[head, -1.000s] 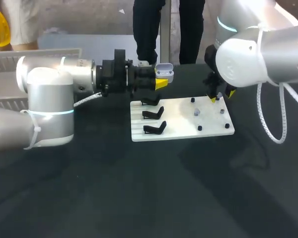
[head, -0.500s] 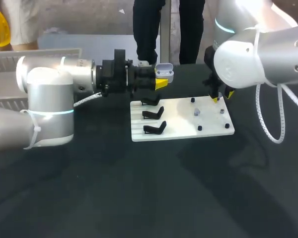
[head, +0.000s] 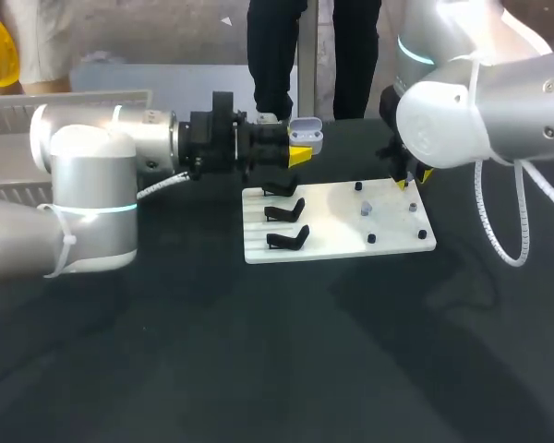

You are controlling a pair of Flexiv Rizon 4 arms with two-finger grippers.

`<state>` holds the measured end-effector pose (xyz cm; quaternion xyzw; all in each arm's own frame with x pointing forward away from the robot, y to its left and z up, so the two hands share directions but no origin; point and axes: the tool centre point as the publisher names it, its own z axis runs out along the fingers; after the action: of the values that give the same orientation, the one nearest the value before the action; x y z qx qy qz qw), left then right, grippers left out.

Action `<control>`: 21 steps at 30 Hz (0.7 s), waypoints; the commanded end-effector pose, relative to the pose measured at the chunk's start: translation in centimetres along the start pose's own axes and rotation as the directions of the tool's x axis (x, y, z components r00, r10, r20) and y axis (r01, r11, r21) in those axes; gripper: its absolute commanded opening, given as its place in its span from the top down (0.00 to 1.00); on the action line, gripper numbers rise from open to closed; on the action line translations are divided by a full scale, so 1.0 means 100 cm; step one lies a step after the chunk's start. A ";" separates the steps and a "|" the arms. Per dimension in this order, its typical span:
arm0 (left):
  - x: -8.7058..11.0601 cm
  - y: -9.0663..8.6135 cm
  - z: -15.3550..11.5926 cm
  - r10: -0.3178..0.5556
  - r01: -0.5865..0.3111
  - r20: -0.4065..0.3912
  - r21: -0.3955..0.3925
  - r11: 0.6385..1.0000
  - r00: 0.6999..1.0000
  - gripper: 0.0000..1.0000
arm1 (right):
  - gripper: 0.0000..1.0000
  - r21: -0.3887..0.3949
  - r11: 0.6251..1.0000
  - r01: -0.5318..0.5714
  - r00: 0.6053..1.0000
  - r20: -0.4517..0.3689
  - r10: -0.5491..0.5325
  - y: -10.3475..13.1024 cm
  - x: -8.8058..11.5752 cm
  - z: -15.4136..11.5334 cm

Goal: Pick up each earbud case from the left stands, insert the matching earbuds, close the lid, and place the case in the box.

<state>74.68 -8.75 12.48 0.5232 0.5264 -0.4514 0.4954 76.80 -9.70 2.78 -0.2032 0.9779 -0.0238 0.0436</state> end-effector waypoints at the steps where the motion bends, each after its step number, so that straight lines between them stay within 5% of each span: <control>1: 0.001 -0.002 0.000 0.004 -0.004 0.004 -0.006 1.000 1.000 1.00 | 0.65 0.005 1.000 -0.006 1.000 0.010 0.006 0.001 -0.002 0.000; 5: 0.001 -0.002 0.000 0.004 -0.004 0.004 -0.006 1.000 1.000 1.00 | 0.71 0.005 1.000 -0.011 1.000 0.008 0.011 -0.001 -0.003 0.003; 9: 0.001 -0.002 0.000 0.004 -0.004 0.004 -0.006 1.000 1.000 1.00 | 1.00 0.003 1.000 -0.012 1.000 0.006 0.012 -0.001 -0.004 0.003; 21: 0.001 -0.002 0.000 0.004 -0.004 0.004 -0.006 1.000 1.000 1.00 | 1.00 0.021 1.000 -0.017 1.000 0.017 0.017 0.002 0.001 -0.019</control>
<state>74.68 -8.76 12.49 0.5232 0.5265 -0.4513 0.4953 77.16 -9.56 3.51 -0.1960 0.9789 -0.0290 0.0503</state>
